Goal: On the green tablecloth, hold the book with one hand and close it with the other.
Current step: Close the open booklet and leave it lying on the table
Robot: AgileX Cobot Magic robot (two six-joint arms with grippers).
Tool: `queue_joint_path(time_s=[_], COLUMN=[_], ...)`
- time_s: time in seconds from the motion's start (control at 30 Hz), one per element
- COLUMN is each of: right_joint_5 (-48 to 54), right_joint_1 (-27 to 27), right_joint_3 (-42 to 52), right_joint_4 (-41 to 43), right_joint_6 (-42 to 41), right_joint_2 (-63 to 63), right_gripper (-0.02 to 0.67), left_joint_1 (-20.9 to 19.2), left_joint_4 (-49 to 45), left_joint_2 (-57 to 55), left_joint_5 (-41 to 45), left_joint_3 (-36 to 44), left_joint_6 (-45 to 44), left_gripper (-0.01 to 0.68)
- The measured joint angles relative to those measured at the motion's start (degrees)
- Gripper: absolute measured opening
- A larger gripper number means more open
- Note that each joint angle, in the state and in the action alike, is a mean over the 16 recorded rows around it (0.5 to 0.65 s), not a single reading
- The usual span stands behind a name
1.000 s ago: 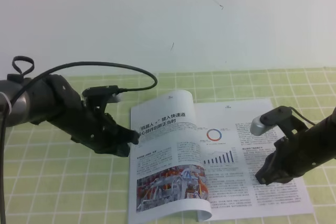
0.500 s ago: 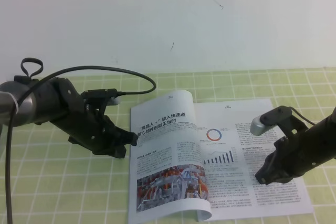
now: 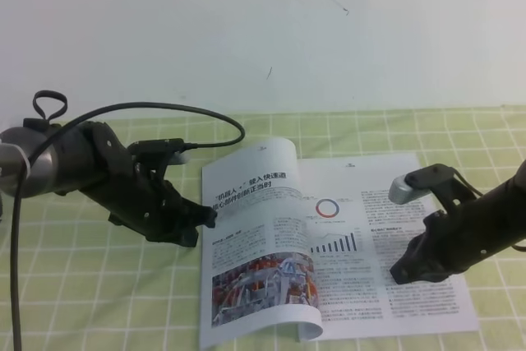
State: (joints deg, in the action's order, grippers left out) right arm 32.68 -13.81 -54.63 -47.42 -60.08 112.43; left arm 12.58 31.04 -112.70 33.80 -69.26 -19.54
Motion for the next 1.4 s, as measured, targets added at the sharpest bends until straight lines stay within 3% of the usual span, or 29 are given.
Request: queue_joint_path(time_s=[0.53, 1.07, 1.4], right_joint_5=[0.8, 0.9, 1.0], right_joint_1=[0.1, 0.1, 0.1], right_joint_3=[-0.6, -0.6, -0.7], right_joint_4=[-2.5, -2.5, -2.5], right_joint_6=[0.0, 0.0, 0.0], right_joint_2=[1.2, 1.2, 1.3], right_gripper=[-0.001, -0.001, -0.001], left_joint_1=[0.0, 0.1, 4.1], left_joint_4=[-3.2, -8.6, -5.3], left_joint_2=[-0.5, -1.6, -2.8], left_joint_5=[4.8, 5.6, 2.4], left_joint_3=[-5.7, -6.0, -6.0], left_joint_6=[0.7, 4.0, -0.2], left_gripper=[-0.003, -0.003, -0.003])
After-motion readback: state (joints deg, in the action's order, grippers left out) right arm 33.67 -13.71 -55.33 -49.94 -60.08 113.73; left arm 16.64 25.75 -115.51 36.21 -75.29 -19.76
